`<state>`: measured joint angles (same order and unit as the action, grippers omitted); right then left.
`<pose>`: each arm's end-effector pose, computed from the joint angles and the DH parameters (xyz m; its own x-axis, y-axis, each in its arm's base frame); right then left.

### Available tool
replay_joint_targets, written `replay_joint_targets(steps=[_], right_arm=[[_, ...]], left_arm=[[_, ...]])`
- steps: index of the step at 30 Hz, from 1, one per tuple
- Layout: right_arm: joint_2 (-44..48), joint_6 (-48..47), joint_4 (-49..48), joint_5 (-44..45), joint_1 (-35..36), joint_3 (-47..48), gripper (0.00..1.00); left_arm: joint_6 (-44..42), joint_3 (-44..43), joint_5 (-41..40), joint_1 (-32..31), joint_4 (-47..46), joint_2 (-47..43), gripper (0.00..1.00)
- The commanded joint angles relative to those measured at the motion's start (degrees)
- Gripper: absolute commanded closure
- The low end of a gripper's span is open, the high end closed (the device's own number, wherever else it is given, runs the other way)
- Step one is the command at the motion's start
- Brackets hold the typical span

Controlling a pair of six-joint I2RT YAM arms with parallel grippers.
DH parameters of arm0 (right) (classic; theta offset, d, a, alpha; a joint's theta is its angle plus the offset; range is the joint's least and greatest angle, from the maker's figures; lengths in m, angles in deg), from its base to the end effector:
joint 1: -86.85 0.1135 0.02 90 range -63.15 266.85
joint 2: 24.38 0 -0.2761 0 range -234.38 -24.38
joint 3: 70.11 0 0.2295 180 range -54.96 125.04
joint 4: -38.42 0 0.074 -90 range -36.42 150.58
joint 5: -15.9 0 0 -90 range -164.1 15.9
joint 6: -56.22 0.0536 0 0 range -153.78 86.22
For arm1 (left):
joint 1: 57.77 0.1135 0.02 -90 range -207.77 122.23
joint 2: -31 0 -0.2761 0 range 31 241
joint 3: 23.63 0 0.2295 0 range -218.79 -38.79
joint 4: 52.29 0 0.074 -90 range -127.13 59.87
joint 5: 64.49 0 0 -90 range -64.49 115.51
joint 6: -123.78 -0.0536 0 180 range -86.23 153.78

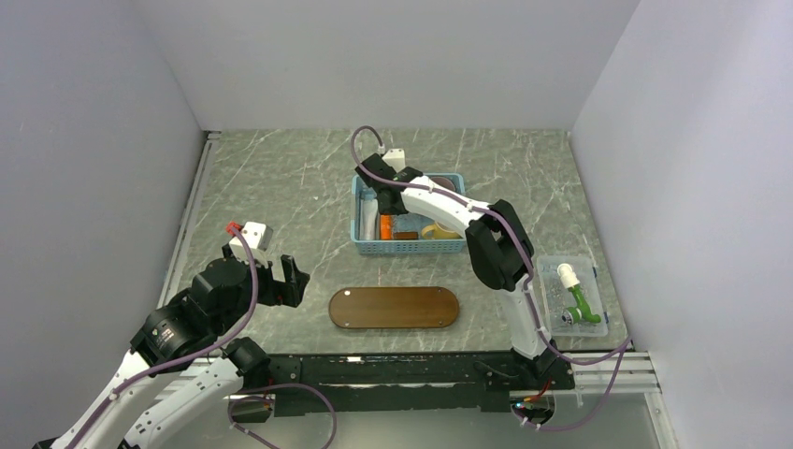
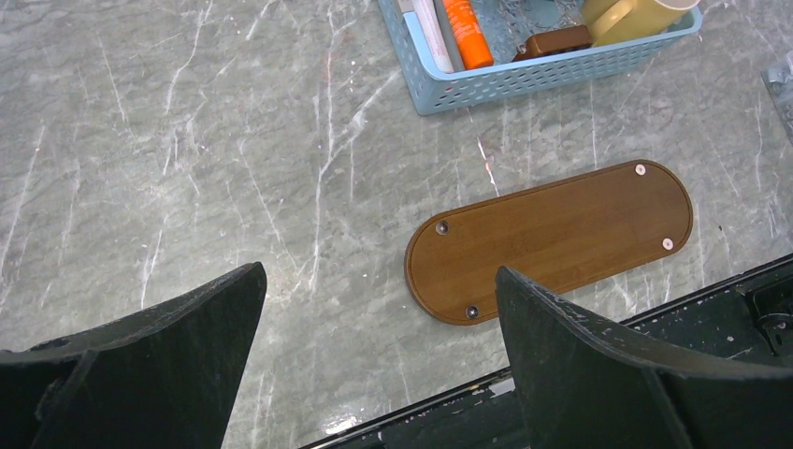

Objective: Prepare toiletry sets of a toothbrush and toothpaste on the tray

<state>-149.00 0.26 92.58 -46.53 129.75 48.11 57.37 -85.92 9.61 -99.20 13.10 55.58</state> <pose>0.3573 0.2981 0.2093 -0.7731 -0.0411 -0.6329 -0.0048 0.9983 -0.0589 0.0559 -0.0298 0.3104 -0.5011 -0.0711 -0.8625 0.2771 0.9310 -0.2378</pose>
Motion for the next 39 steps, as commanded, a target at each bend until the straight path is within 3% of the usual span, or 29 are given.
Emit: replay_joint_targets(steps=[1, 3, 22, 39], right_arm=[[-0.1, 0.0, -0.4, 0.0, -0.2, 1.8, 0.88], [0.0, -0.4, -0.3, 0.2, -0.2, 2.2, 1.0], [9.1, -4.5, -0.5, 5.0, 0.2, 1.3, 1.0], [13.6, -8.0, 4.8, 9.9, 4.2, 7.8, 1.0]], left_arm=[[-0.7, 0.2, 0.4, -0.1, -2.5, -0.1, 0.01], [-0.7, 0.2, 0.4, -0.1, -2.5, 0.0, 0.01], [-0.5, 0.1, 0.3, 0.0, -2.4, 0.3, 0.01], [-0.5, 0.2, 0.0, 0.0, -2.3, 0.3, 0.01]])
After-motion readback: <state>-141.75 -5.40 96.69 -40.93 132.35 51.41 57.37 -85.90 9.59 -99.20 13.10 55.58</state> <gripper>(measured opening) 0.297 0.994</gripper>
